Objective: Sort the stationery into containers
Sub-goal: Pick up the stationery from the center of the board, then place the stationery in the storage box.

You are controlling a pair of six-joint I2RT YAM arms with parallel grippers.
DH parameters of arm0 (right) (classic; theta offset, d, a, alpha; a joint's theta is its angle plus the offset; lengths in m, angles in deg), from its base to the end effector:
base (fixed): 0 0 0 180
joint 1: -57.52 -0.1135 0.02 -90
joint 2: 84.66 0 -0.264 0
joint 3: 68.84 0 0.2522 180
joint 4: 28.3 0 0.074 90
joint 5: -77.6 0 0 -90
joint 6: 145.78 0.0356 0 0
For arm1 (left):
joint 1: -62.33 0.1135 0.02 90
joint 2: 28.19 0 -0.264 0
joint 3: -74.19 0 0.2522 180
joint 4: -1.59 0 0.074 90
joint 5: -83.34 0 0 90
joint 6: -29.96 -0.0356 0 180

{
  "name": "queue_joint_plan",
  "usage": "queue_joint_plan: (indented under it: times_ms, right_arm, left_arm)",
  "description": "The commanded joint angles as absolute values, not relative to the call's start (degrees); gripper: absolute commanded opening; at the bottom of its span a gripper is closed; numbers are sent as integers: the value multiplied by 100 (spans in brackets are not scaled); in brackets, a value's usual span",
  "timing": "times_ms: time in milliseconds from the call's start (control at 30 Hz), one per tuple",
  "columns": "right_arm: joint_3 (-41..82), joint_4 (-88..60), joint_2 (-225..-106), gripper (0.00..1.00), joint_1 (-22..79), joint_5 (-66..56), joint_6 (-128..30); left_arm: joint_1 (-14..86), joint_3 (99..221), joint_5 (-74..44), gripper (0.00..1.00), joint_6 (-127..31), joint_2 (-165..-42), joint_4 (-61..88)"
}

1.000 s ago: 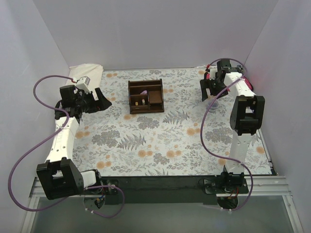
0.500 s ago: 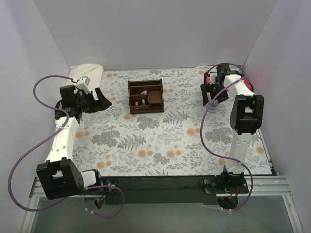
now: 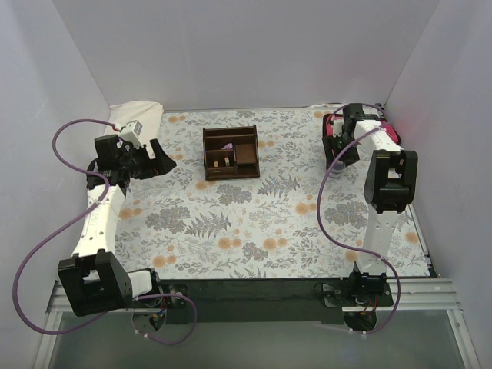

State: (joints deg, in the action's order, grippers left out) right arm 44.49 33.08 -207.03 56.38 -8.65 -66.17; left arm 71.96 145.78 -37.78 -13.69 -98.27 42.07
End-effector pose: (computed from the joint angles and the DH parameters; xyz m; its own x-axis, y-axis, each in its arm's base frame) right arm 0.4470 0.0112 0.1937 -0.9190 -0.1983 -0.3407 -0.2110 0.9775 0.0002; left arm 0.2628 0.0259 0.3026 -0.6110 -0.7320 -0.3015 -0.2741 0.5529 -0.7869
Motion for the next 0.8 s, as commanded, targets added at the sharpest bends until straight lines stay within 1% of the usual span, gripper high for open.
queue_joint_plan:
  times_ms: [0,33,67,167,267,300,367,400,533,667,767]
  right_arm:
    - [4485,3275,-20481,38,5647,-888,-6720]
    - [4511,3301,-20428,28,5647,-862,-6738]
    - [4546,3310,-20367,2,5630,-949,-6756]
    - [4695,3468,-20007,1,5428,-854,-6852]
    - [4880,3714,-19585,1,4945,-695,-7132]
    - [4959,3775,-19419,1,4561,-651,-7299]
    - [5143,3924,-19286,1,4111,-616,-7633]
    - [5222,3978,-19224,1,3656,-598,-7991]
    - [5854,4215,-19381,1,2888,-414,-8459]
    - [7004,4558,-19838,1,2334,-624,-9171]
    - [7261,4611,-20137,1,2027,-852,-9743]
  left_arm:
    - [7182,14658,-3751,79,-1380,-9710,4163]
    - [7191,14658,-3751,79,-1380,-9692,4145]
    - [7191,14649,-3751,79,-1389,-9675,4137]
    - [7182,14631,-3734,79,-1442,-9639,4084]
    - [7191,14649,-3637,79,-1530,-9578,4031]
    - [7182,14658,-3567,79,-1556,-9569,4031]
    - [7191,14684,-3540,79,-1565,-9560,4014]
    - [7191,14701,-3549,79,-1539,-9560,4013]
    - [7191,14763,-3628,79,-1495,-9543,4031]
    - [7191,14763,-3628,79,-1521,-9411,4128]
    - [7182,14675,-3619,79,-1539,-9253,4198]
